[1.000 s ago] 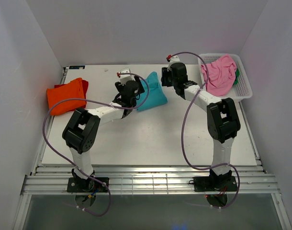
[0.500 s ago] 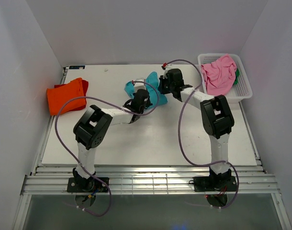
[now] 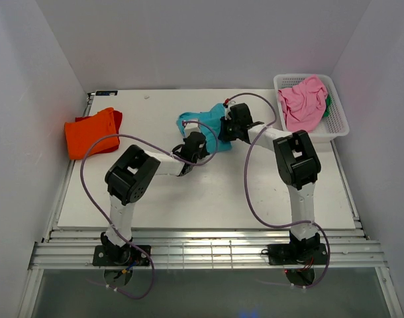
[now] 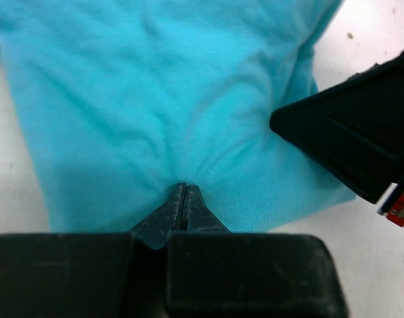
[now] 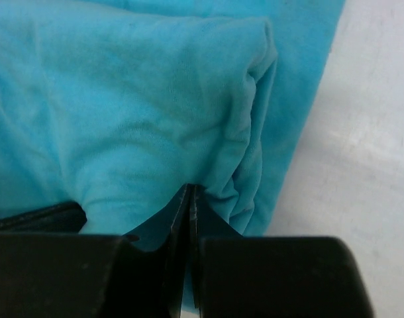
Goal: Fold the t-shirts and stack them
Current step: Smooth out wrinkles on the folded tshirt
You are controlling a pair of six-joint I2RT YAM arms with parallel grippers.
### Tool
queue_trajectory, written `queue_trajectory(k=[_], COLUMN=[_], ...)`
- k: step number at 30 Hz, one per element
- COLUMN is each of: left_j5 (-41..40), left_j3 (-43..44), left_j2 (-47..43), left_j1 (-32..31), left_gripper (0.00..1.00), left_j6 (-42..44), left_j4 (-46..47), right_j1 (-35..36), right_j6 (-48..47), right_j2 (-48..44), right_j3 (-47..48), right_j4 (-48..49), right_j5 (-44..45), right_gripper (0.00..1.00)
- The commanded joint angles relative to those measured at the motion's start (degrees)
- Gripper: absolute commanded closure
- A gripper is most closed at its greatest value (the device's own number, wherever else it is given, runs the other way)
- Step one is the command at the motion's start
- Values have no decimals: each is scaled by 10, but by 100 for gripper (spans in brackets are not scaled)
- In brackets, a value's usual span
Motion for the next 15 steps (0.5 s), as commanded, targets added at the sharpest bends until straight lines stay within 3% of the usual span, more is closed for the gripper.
queue_trajectory(k=[1,9,15], left_j5=[-9,-65,-104], left_j3=[-57,-192,-246], left_j2=[-53,-141,-207], left_j1=[-21,-81,-141], left_gripper=[100,100,100], left_j6=[-15,-63,-82], left_j4=[-32,-33,-34], right_j1=[11,32,62], right_j6=[11,16,28], right_j2=[-47,-112,-187], right_j3=[-62,-165,-245], right_j4=[-44,-40,-27], right_j5=[23,57,70], right_gripper=[92,92,92])
